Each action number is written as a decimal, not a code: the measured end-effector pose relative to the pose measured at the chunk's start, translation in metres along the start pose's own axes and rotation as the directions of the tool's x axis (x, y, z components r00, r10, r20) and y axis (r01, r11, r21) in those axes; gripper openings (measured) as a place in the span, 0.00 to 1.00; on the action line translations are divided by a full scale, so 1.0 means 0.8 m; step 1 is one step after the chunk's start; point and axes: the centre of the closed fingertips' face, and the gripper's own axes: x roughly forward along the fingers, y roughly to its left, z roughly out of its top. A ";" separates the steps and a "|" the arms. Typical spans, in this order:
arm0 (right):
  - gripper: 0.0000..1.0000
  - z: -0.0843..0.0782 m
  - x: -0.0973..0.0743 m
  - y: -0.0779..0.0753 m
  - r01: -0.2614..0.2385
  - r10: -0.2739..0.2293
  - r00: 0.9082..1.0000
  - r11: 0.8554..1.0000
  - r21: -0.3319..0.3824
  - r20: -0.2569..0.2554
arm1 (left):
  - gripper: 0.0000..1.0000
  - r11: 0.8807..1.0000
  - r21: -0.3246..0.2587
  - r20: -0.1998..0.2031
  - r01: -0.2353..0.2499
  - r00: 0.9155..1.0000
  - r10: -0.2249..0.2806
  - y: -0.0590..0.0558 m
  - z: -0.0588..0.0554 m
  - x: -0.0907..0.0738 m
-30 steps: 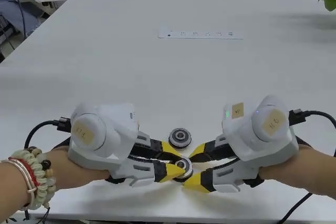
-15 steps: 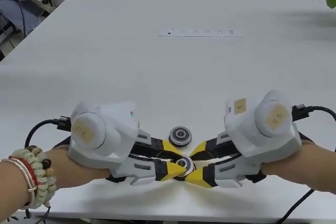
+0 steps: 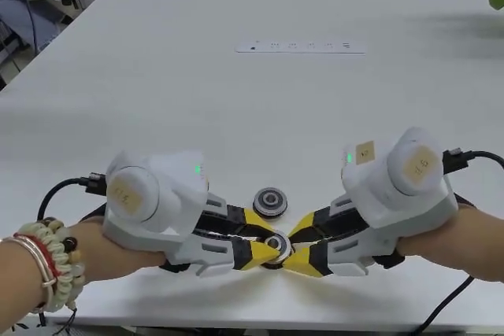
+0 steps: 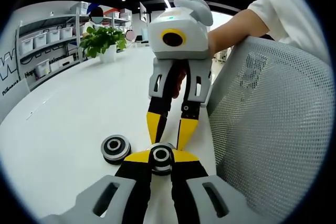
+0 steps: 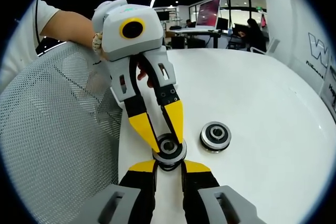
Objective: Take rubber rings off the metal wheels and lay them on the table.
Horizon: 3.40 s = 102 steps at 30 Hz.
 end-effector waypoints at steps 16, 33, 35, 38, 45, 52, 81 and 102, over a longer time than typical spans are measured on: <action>0.13 -0.002 -0.001 0.002 -0.007 0.007 1.000 1.000 0.005 -0.007 | 0.08 1.000 0.006 0.000 0.005 1.000 -0.005 -0.002 0.001 0.001; 0.01 -0.008 -0.002 -0.002 0.012 -0.012 0.999 1.000 -0.013 -0.035 | 0.08 1.000 0.006 0.001 0.005 1.000 -0.005 -0.001 0.000 0.001; 0.00 -0.008 -0.002 -0.003 0.015 -0.016 0.999 1.000 -0.014 -0.038 | 0.08 1.000 0.007 0.001 0.004 1.000 -0.004 -0.001 0.000 0.001; 0.00 -0.007 -0.002 -0.005 0.022 -0.022 0.999 1.000 -0.001 -0.045 | 0.08 1.000 0.008 0.000 0.003 1.000 -0.003 -0.001 0.000 0.001; 0.00 -0.006 -0.008 -0.012 0.030 -0.027 0.999 0.993 0.114 -0.026 | 0.08 1.000 0.009 -0.001 -0.004 1.000 0.004 0.000 0.000 0.002; 0.00 -0.006 -0.010 -0.013 -0.003 -0.002 1.000 0.959 0.283 0.016 | 0.08 1.000 0.007 -0.002 -0.005 1.000 0.005 0.001 0.000 0.003; 0.00 0.008 -0.019 -0.013 -0.062 0.012 0.994 0.867 0.494 0.104 | 0.08 1.000 0.020 -0.006 -0.003 1.000 0.003 -0.001 0.002 0.004; 0.00 0.012 -0.019 -0.011 -0.069 0.016 0.994 0.868 0.492 0.112 | 0.08 1.000 0.021 -0.005 -0.002 1.000 0.002 -0.001 0.002 0.004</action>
